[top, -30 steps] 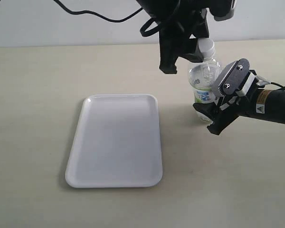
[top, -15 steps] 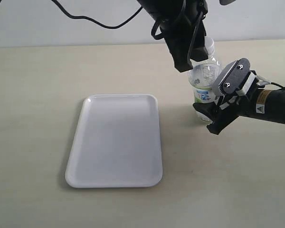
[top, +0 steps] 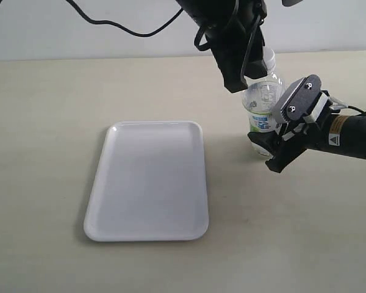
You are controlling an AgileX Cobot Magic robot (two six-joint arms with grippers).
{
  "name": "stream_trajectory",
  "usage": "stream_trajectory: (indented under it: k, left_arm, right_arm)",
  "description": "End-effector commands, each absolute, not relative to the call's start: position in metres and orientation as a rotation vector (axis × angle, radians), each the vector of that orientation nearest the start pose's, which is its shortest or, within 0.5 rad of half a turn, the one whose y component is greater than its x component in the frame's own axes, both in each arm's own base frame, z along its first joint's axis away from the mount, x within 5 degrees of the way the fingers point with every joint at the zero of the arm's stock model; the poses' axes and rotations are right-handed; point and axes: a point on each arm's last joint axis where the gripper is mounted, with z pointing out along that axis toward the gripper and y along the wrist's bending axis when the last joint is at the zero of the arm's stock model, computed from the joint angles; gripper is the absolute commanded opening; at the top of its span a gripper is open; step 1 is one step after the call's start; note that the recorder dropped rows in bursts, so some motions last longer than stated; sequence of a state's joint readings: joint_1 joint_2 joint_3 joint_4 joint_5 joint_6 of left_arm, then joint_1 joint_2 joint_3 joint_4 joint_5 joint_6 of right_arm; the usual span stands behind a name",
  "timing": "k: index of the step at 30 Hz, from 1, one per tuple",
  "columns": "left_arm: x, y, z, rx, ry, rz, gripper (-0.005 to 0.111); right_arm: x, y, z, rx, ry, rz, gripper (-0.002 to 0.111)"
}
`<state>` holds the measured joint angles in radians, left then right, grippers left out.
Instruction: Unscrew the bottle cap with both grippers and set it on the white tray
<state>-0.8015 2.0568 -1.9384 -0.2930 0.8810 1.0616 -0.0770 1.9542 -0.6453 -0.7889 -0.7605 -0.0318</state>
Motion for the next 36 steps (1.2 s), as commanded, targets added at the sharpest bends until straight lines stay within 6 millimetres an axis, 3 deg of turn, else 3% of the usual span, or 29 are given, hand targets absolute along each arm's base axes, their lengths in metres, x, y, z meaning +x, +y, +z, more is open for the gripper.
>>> stream_trajectory:
  k: [1, 21, 24, 31, 33, 36]
  left_arm:
    - [0.3099, -0.3558, 0.3133, 1.799, 1.573, -0.3, 0.0]
    - [0.3108, -0.3565, 0.3143, 1.672, 1.7, -0.369, 0.002]
    - [0.311, -0.3563, 0.3142, 1.674, 1.699, -0.363, 0.014]
    - [0.3111, -0.3562, 0.3141, 1.674, 1.699, -0.361, 0.061]
    - [0.3111, -0.3562, 0.3141, 1.674, 1.699, -0.361, 0.068]
    - [0.3113, -0.3561, 0.3141, 1.678, 1.696, -0.355, 0.069]
  right_arm:
    - [0.3156, 0.0167, 0.0983, -0.836, 1.94, 0.105, 0.0]
    - [0.3156, 0.0167, 0.0983, -0.836, 1.94, 0.105, 0.0]
    - [0.3156, 0.0167, 0.0983, -0.836, 1.94, 0.105, 0.0]
    - [0.3156, 0.0167, 0.0983, -0.836, 1.94, 0.105, 0.0]
    - [0.3156, 0.0167, 0.0983, -0.836, 1.94, 0.105, 0.0]
    - [0.3156, 0.0167, 0.0983, -0.836, 1.94, 0.105, 0.0]
